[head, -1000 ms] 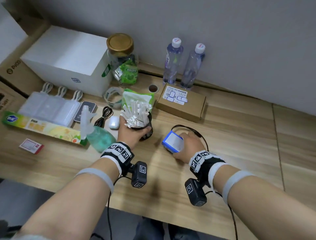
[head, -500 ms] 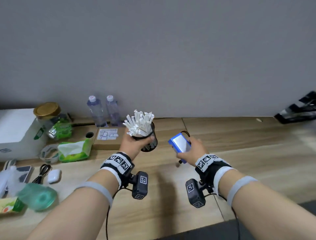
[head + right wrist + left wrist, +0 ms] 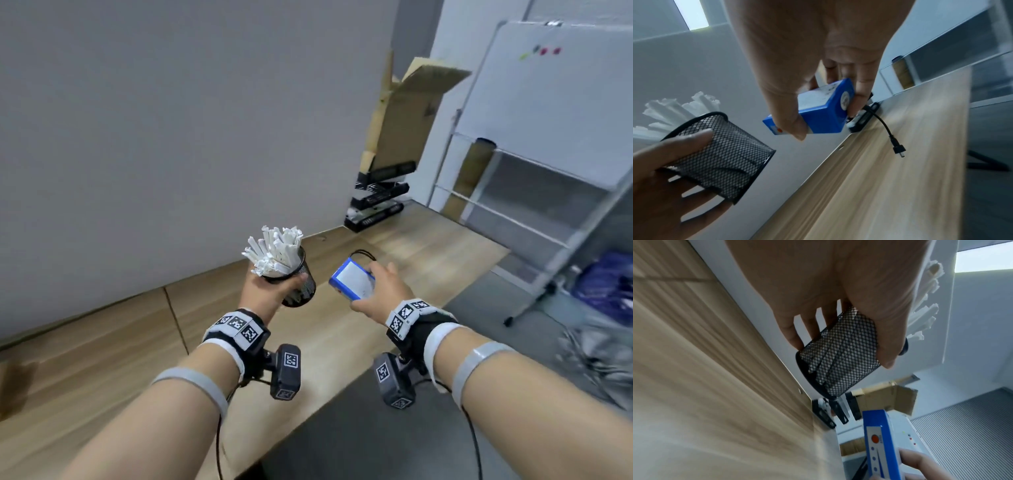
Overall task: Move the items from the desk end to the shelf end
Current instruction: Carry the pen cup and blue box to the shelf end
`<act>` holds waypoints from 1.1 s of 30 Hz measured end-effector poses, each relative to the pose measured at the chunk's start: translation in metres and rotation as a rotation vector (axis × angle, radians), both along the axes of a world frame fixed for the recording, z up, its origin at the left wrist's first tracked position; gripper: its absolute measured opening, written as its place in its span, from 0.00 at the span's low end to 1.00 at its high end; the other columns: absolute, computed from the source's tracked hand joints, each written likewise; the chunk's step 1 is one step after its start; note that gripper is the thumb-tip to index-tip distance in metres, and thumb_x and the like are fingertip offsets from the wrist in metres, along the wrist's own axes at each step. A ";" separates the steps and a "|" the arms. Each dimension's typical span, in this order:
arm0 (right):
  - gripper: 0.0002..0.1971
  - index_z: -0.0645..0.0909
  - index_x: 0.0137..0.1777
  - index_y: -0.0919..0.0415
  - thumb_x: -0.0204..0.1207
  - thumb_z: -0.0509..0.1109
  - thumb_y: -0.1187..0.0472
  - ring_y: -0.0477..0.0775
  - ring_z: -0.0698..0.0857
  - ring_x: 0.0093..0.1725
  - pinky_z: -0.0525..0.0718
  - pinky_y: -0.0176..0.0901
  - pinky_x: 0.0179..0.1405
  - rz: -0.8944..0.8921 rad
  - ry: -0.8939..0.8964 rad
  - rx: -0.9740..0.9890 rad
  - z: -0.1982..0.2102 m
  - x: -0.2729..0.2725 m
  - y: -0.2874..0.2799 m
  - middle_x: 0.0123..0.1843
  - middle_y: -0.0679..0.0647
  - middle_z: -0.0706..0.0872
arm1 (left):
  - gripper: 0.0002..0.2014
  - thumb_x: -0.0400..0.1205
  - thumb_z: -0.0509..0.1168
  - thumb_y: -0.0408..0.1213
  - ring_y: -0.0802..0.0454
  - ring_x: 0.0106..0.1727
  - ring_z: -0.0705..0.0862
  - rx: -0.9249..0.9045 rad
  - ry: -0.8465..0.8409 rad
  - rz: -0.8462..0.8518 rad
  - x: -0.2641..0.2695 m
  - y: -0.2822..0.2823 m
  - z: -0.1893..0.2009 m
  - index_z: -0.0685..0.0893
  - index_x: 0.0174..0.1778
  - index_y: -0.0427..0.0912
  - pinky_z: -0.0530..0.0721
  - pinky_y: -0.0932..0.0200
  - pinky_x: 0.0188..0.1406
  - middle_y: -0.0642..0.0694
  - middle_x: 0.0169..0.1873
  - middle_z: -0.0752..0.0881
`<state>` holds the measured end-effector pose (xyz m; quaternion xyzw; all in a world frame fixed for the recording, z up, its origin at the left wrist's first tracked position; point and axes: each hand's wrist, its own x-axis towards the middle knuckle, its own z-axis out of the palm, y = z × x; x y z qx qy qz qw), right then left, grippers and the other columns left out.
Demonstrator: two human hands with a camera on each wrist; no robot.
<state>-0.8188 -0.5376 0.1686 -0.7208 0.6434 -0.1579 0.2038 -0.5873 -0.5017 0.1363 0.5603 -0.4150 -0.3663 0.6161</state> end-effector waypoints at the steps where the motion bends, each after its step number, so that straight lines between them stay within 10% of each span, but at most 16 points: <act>1: 0.30 0.73 0.61 0.51 0.59 0.80 0.51 0.59 0.83 0.47 0.81 0.45 0.47 -0.042 -0.008 0.010 0.002 -0.026 -0.007 0.56 0.52 0.70 | 0.38 0.61 0.86 0.37 0.53 0.60 0.89 -0.002 -0.008 -0.024 -0.022 -0.012 0.002 0.81 0.68 0.43 0.85 0.45 0.68 0.49 0.58 0.91; 9: 0.35 0.74 0.64 0.49 0.56 0.80 0.49 0.55 0.80 0.48 0.82 0.45 0.51 -0.218 -0.070 0.033 -0.012 -0.153 -0.067 0.56 0.53 0.72 | 0.42 0.58 0.87 0.39 0.53 0.61 0.89 0.004 -0.020 -0.175 -0.136 -0.112 0.000 0.80 0.70 0.45 0.86 0.45 0.66 0.50 0.59 0.91; 13: 0.21 0.79 0.47 0.52 0.57 0.81 0.46 0.51 0.80 0.43 0.78 0.39 0.39 -0.232 -0.088 0.087 -0.026 -0.192 -0.122 0.51 0.54 0.82 | 0.45 0.54 0.85 0.43 0.51 0.61 0.89 0.011 0.020 -0.203 -0.177 -0.178 -0.015 0.80 0.70 0.44 0.86 0.46 0.66 0.48 0.59 0.90; 27: 0.16 0.80 0.58 0.65 0.78 0.60 0.56 0.62 0.84 0.42 0.76 0.42 0.28 -0.439 -1.198 0.655 -0.025 -0.268 -0.378 0.47 0.63 0.86 | 0.44 0.58 0.87 0.46 0.54 0.62 0.88 0.156 0.066 -0.162 -0.266 -0.427 -0.069 0.80 0.71 0.47 0.85 0.50 0.66 0.52 0.61 0.89; 33: 0.16 0.77 0.55 0.61 0.74 0.75 0.53 0.54 0.82 0.31 0.66 0.37 0.21 -0.397 -1.008 0.652 -0.048 -0.288 -0.480 0.43 0.59 0.82 | 0.43 0.61 0.87 0.43 0.58 0.63 0.85 0.203 0.043 -0.113 -0.285 -0.495 -0.081 0.77 0.73 0.49 0.82 0.56 0.65 0.56 0.61 0.88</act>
